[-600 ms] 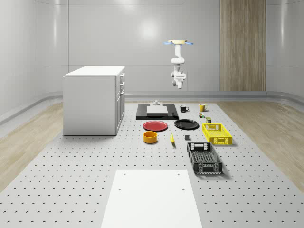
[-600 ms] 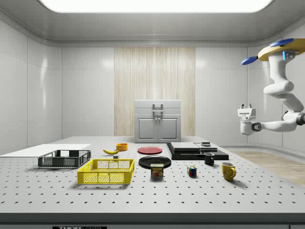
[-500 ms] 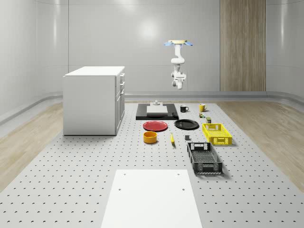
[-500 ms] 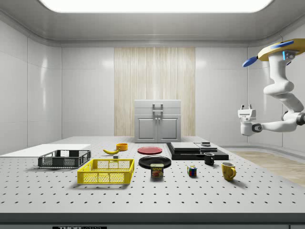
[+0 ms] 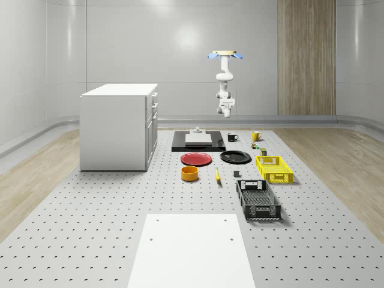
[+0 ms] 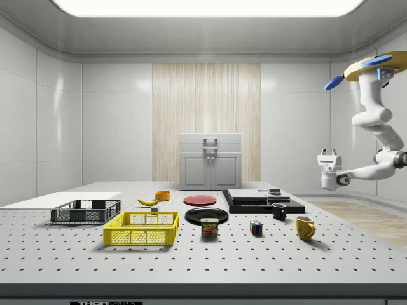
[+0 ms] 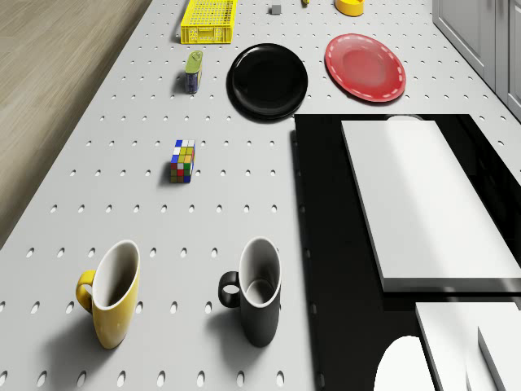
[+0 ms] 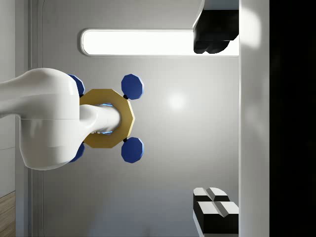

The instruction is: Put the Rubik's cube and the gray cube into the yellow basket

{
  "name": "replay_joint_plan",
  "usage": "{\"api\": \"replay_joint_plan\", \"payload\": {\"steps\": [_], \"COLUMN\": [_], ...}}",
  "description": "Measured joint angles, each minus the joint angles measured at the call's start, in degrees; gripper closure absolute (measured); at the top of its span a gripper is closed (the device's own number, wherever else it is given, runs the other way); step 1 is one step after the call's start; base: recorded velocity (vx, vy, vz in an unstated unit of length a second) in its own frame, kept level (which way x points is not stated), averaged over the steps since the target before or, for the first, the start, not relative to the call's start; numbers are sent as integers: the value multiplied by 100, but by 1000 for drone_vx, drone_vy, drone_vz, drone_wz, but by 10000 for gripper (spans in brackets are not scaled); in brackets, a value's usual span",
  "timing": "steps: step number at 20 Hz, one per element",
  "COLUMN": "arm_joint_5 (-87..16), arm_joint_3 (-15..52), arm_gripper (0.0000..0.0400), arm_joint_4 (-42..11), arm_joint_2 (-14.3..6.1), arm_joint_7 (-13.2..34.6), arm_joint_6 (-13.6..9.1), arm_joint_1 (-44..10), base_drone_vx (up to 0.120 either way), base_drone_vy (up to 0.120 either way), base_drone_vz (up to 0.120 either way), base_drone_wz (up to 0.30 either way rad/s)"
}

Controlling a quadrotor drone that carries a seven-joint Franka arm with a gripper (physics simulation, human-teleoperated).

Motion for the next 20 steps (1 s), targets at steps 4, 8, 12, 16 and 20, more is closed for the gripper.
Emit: {"api": "replay_joint_plan", "payload": {"steps": [4,8,12,16,20], "arm_joint_5": [2,3,4,4,4], "arm_joint_3": [3,5,8,10,12], "arm_gripper": [0,0,0,0,0], "arm_joint_4": [212,306,338,343,338], "arm_joint_2": [80,112,119,114,105], "arm_joint_7": [-2,-4,-5,-6,-7], "arm_joint_6": [-114,-158,-166,-158,-145], "arm_joint_1": [-5,-9,-12,-15,-18], "base_drone_vx": [30,120,120,120,120], "base_drone_vy": [120,120,120,120,120], "base_drone_vz": [0,0,0,0,0], "base_drone_wz": [0,0,0,0,0]}}
